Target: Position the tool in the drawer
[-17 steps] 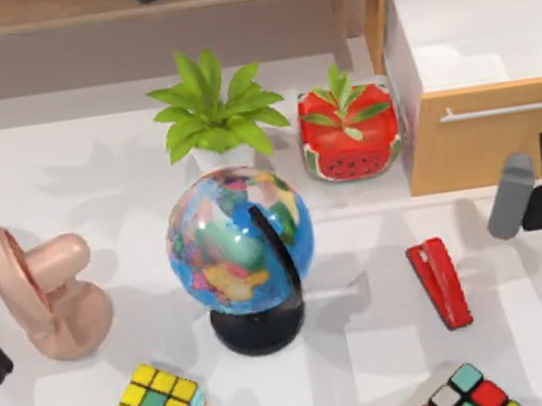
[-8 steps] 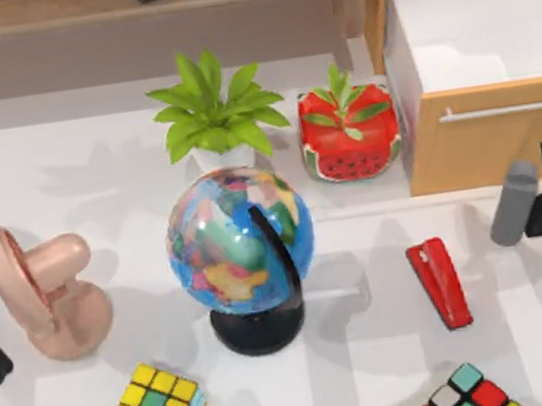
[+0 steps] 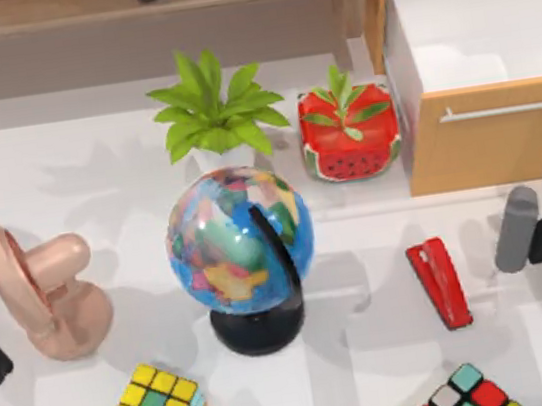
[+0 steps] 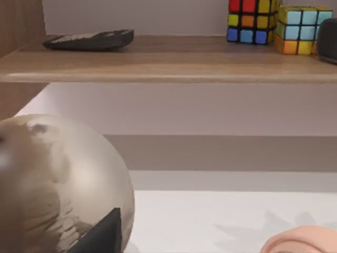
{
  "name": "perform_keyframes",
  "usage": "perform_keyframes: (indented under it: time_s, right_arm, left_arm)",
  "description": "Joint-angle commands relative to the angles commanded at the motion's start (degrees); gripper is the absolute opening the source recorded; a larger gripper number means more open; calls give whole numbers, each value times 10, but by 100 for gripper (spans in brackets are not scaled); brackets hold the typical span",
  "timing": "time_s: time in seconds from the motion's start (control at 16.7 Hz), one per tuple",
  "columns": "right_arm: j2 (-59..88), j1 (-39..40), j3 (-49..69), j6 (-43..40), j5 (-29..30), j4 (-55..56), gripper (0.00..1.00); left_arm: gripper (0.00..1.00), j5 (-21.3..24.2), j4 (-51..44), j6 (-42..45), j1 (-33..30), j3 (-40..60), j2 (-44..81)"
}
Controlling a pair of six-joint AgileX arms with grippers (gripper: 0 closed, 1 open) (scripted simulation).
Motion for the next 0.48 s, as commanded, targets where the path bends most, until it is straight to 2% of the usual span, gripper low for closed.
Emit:
perform_keyframes:
  time_s: [0.24,0.48]
  right_arm:
    - [-28,25,19,38,-23,-36,100]
    - [-82,69,69,138,-68,-147,100]
  left_arm:
    - [100,0,0,0,0,0,0]
    - [100,0,0,0,0,0,0]
